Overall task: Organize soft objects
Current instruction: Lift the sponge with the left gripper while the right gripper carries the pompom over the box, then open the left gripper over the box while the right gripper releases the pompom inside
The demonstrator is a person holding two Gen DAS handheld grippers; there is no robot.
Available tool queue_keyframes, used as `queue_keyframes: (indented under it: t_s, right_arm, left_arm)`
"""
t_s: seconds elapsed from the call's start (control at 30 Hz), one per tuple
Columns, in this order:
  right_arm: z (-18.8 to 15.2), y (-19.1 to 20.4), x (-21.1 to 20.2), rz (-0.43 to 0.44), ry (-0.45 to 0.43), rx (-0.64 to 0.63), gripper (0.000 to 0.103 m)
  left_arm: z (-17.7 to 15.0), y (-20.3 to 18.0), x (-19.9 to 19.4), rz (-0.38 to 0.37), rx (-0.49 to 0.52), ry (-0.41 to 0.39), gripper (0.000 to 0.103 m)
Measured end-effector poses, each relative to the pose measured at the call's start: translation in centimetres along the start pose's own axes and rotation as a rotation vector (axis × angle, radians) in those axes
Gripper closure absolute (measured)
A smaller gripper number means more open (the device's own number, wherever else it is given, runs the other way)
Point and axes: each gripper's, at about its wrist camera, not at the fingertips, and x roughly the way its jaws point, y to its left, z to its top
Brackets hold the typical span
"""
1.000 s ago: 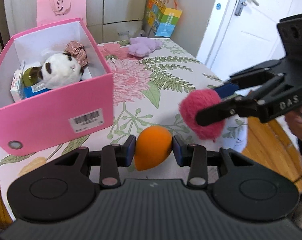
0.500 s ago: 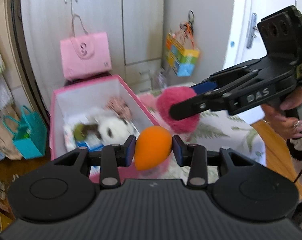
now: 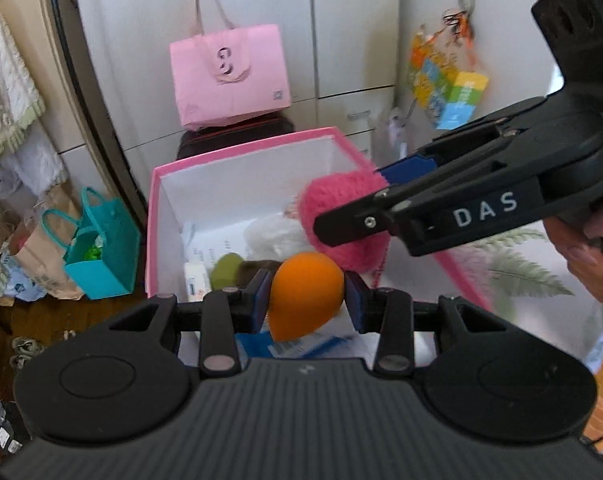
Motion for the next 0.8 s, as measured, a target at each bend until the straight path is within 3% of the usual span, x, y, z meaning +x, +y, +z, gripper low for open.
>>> queue_keyframes:
  t_s: [0.27,0.33,0.4,0.47,0.5,0.8]
  right_arm:
    - [1.2,0.4,3.7,-0.083,0.023,-0.073,0.048]
    - [0.9,1.1,4.0,-0.113,0.019,-0.132,0.047]
    - [0.7,1.5,4.0,-0.132,0.025,-0.159,0.042]
    - [0.5,1.8,3.7,-0.13,0.027,-0.167,0.029]
    - [0.4,2.0,3.3,-0.14,0.02,-0.173,0.027]
    - [-1.3,3.5,-2.1,-0.214,-0.033,-0.209,0.022]
  left_arm:
    - [-0.2,1.1,2.3,0.029,-0.031,0.046,0.058]
    - [-0.3,1.0,2.2,0.039,-0.025,0.044,0.046]
    - [-0.3,1.0,2.0,0.039,-0.02,0.04,0.043]
    - [-0.5,0.9,1.6,0.03,-0.019,0.043,0.039]
    - [-0.6,0.8,1.2,0.02,-0.021,0.045,0.038]
    - [-2.0,-1.2,-4.3,0.032,0.042,-0.022,0.026]
